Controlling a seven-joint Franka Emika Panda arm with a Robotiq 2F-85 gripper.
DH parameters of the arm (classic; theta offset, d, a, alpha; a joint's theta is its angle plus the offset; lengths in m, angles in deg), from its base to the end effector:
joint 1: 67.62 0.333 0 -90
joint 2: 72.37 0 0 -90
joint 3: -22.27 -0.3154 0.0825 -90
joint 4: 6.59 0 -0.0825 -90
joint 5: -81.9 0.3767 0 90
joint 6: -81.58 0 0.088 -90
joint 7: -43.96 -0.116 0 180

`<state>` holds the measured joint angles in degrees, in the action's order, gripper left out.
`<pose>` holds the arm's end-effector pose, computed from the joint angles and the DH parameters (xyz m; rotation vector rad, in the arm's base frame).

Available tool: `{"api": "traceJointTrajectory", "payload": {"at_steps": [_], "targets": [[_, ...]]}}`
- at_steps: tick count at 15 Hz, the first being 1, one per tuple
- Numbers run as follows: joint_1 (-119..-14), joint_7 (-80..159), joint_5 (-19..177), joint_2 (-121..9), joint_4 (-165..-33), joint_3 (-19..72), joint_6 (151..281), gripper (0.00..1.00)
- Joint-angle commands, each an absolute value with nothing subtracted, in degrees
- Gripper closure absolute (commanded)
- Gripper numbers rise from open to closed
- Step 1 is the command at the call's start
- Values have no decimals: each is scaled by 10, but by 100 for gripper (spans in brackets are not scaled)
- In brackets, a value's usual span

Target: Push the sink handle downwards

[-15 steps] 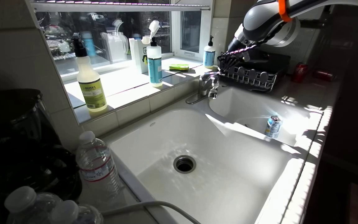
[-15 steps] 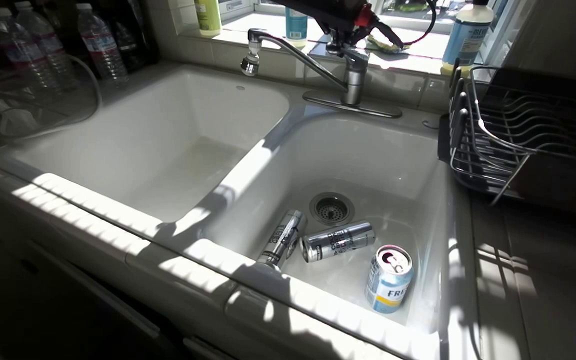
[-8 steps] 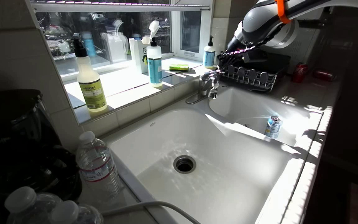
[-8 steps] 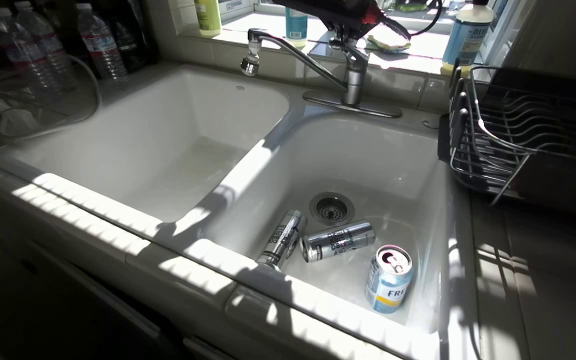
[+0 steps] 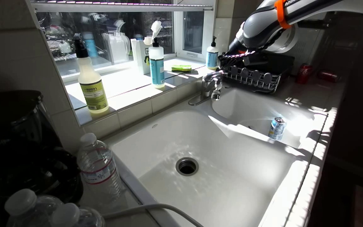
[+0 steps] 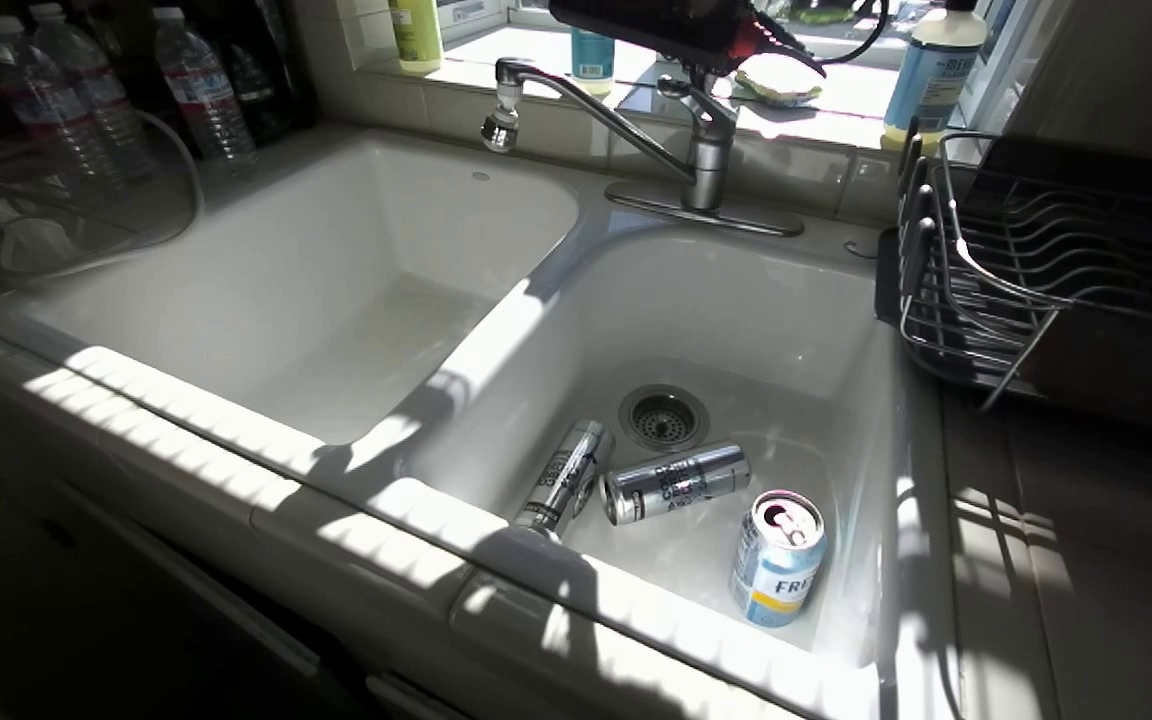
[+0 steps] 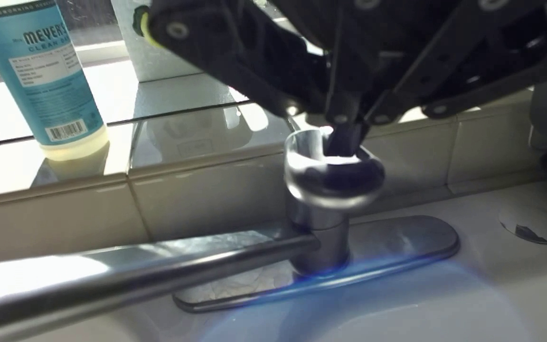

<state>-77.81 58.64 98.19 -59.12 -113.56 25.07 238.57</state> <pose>0.6402 -0.1556 0.4616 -2.9363 0.2809 -1.0138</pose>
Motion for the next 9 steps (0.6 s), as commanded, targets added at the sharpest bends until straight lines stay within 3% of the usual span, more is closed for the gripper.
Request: {"api": "traceJointTrajectory", "payload": {"at_steps": [1, 6, 7, 8, 9], "targets": [[-786, 592, 979, -601, -1135, 246, 2405, 100], [-778, 571, 960, -655, -1137, 253, 2357, 100], [-776, 568, 966, -672, -1140, 252, 2328, 94], [-772, 561, 962, -685, -1139, 254, 2302, 73], [-769, 562, 975, -704, -1140, 251, 2259, 69]]}}
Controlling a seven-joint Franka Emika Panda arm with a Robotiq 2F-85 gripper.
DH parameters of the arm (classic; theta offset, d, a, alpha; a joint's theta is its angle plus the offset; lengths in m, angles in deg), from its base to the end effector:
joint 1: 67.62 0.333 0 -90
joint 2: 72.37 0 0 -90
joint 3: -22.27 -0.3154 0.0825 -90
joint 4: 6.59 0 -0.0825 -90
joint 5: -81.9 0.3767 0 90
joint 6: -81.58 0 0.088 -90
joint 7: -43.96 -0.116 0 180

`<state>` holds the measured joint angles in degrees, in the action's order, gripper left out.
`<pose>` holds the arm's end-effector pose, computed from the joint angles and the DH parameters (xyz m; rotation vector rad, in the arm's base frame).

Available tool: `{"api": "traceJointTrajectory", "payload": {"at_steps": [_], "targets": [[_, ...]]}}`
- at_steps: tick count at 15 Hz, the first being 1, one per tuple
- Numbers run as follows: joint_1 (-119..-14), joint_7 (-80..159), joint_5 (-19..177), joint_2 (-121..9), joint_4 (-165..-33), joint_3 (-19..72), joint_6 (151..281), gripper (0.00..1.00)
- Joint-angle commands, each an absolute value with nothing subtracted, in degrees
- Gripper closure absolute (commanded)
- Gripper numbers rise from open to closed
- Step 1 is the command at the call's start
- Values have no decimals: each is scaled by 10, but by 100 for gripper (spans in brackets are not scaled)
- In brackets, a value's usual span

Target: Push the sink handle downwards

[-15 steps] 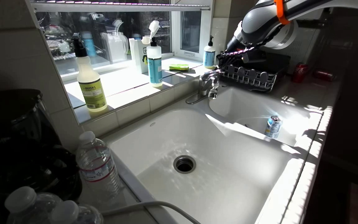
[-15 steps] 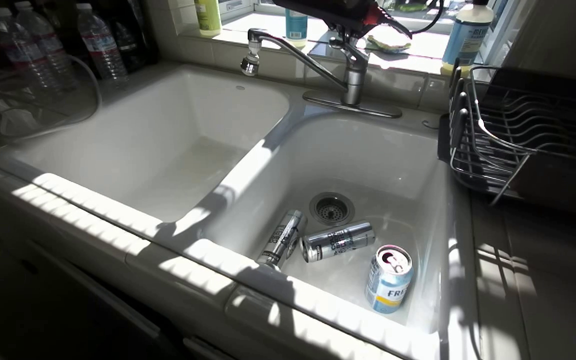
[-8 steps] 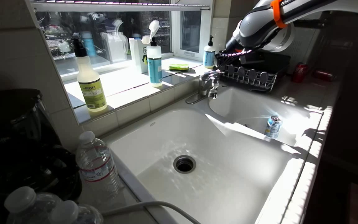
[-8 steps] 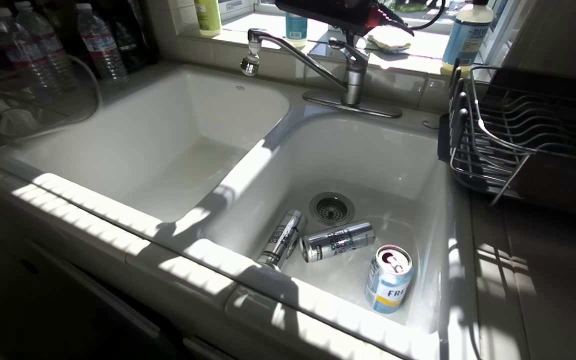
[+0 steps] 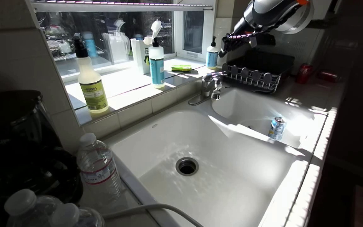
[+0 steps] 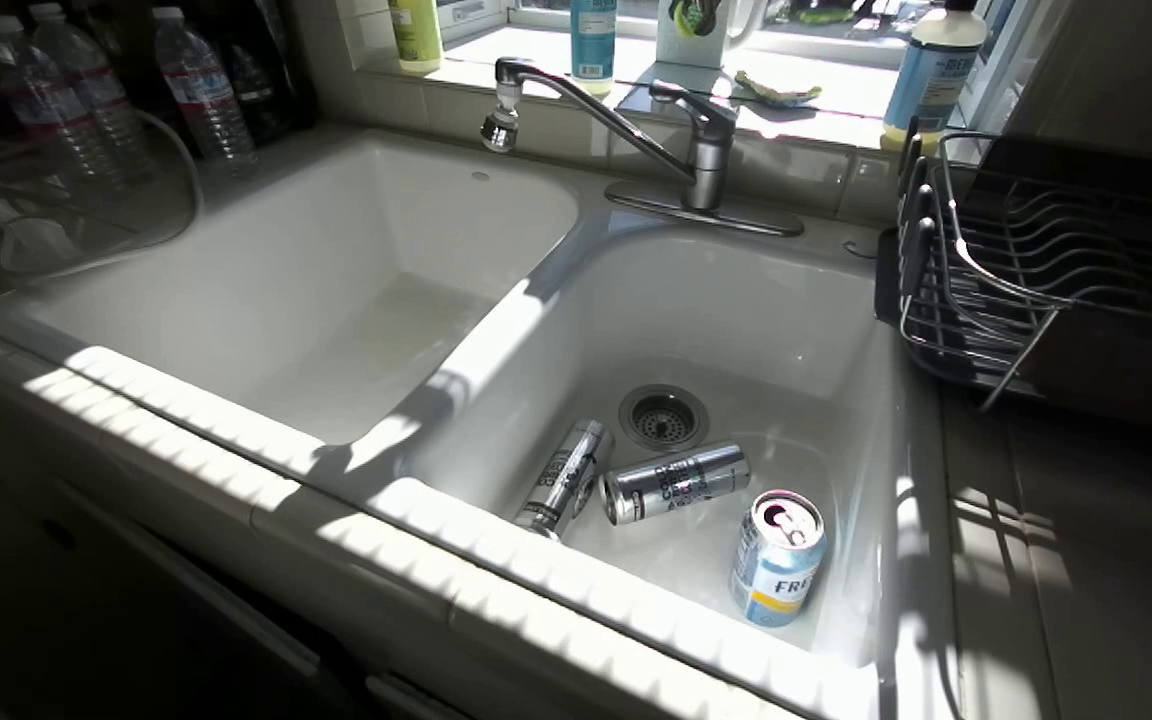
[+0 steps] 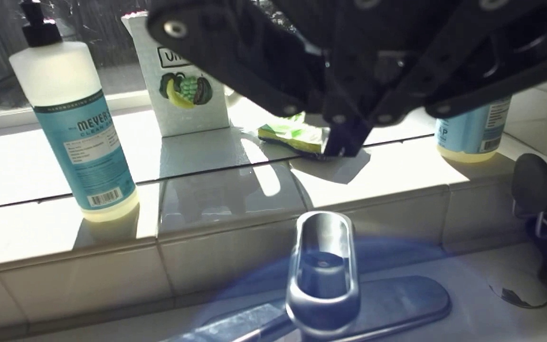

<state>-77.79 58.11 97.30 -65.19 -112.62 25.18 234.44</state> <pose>0.6236 -0.1503 0.5291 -2.9078 0.2538 -1.0884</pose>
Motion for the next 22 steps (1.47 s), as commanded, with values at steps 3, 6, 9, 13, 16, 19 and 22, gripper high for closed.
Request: {"api": "traceJointTrajectory", "payload": {"at_steps": [3, 6, 9, 13, 16, 19, 22], "targets": [[-755, 530, 974, -745, -1132, 257, 2141, 56], [-743, 515, 974, -786, -1133, 259, 2054, 34], [-734, 500, 968, -823, -1144, 260, 2001, 12], [-727, 509, 973, -865, -1180, 263, 1996, 0], [-724, 509, 969, -885, -1206, 264, 2002, 0], [-721, 511, 970, -893, -1223, 267, 2003, 0], [-720, 509, 970, -877, -1202, 269, 1997, 0]]}}
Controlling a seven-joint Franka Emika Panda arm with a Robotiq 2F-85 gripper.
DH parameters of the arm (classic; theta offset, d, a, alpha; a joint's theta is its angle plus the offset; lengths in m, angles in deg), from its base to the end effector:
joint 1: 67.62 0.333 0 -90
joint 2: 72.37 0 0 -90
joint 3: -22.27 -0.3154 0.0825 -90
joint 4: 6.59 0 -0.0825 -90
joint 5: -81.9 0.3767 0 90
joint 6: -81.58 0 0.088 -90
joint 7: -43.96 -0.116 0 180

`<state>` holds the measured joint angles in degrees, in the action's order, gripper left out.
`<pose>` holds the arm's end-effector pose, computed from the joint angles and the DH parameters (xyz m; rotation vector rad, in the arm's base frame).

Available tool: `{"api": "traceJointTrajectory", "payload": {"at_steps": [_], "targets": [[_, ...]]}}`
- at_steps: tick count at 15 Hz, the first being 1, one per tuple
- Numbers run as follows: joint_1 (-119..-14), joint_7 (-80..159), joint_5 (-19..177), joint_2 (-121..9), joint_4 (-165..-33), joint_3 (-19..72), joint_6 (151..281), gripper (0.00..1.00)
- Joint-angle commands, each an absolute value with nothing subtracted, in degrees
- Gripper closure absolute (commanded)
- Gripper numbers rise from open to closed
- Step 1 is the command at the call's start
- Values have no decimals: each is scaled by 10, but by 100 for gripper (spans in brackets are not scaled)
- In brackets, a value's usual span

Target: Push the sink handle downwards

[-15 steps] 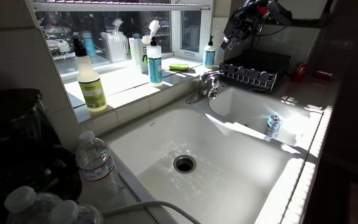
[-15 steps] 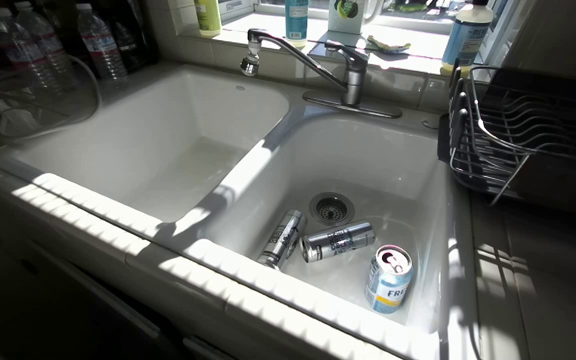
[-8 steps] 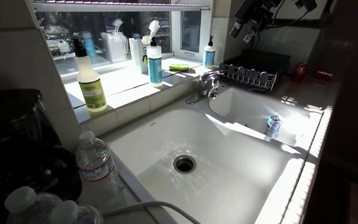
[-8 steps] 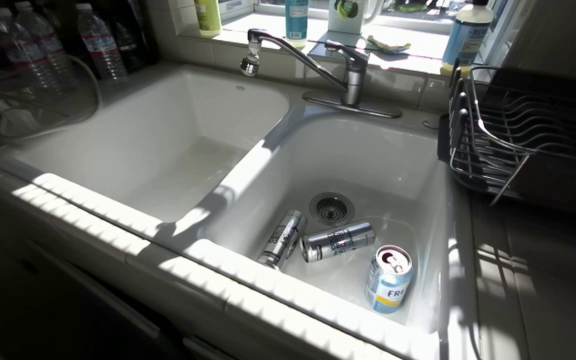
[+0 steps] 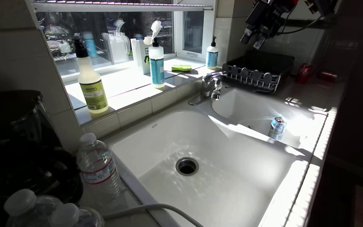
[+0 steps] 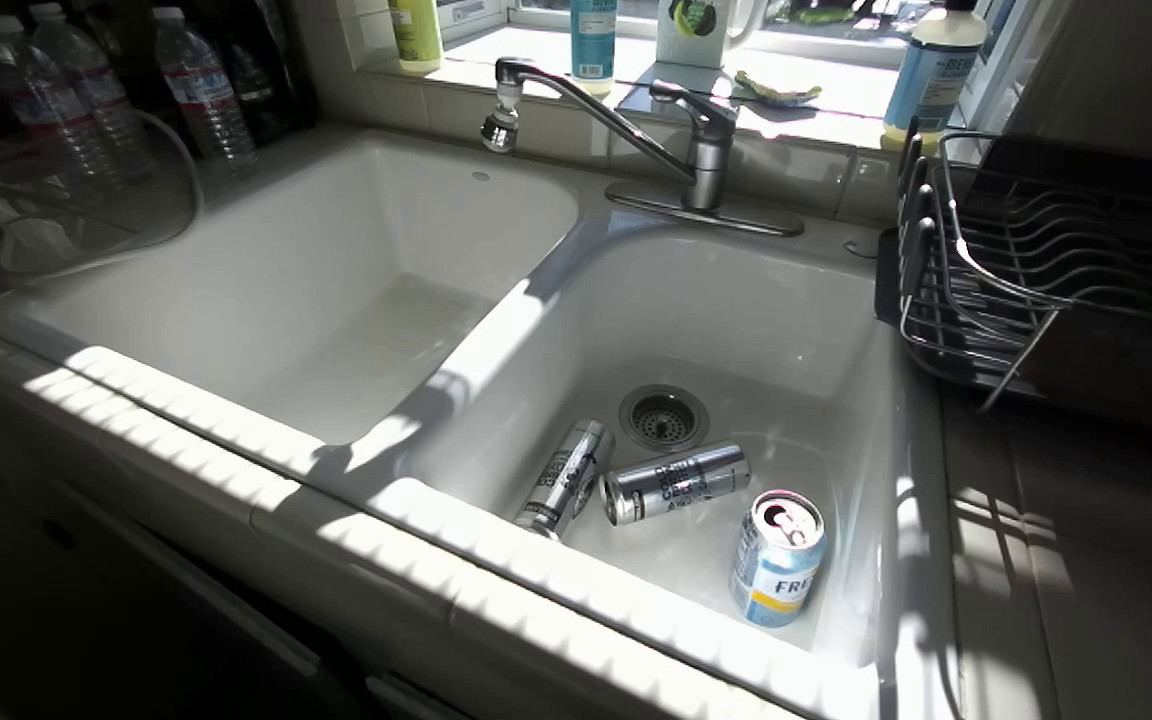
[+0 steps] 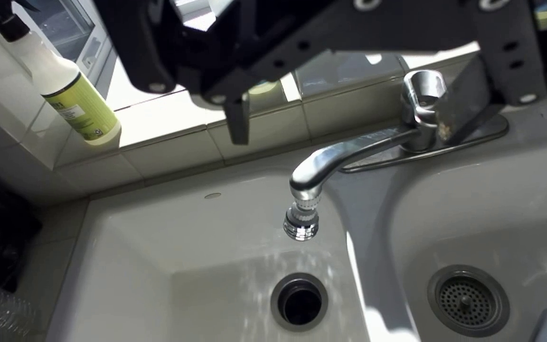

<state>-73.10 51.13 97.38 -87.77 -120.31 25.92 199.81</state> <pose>0.4988 -0.0673 0.6092 -2.8615 0.1741 -0.5527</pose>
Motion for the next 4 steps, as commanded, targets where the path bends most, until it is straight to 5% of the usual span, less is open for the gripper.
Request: {"api": "traceJointTrajectory", "payload": {"at_steps": [1, 4], "targets": [[-719, 509, 970, -879, -1204, 270, 1997, 0], [-719, 509, 970, -879, -1206, 270, 1997, 0]]}}
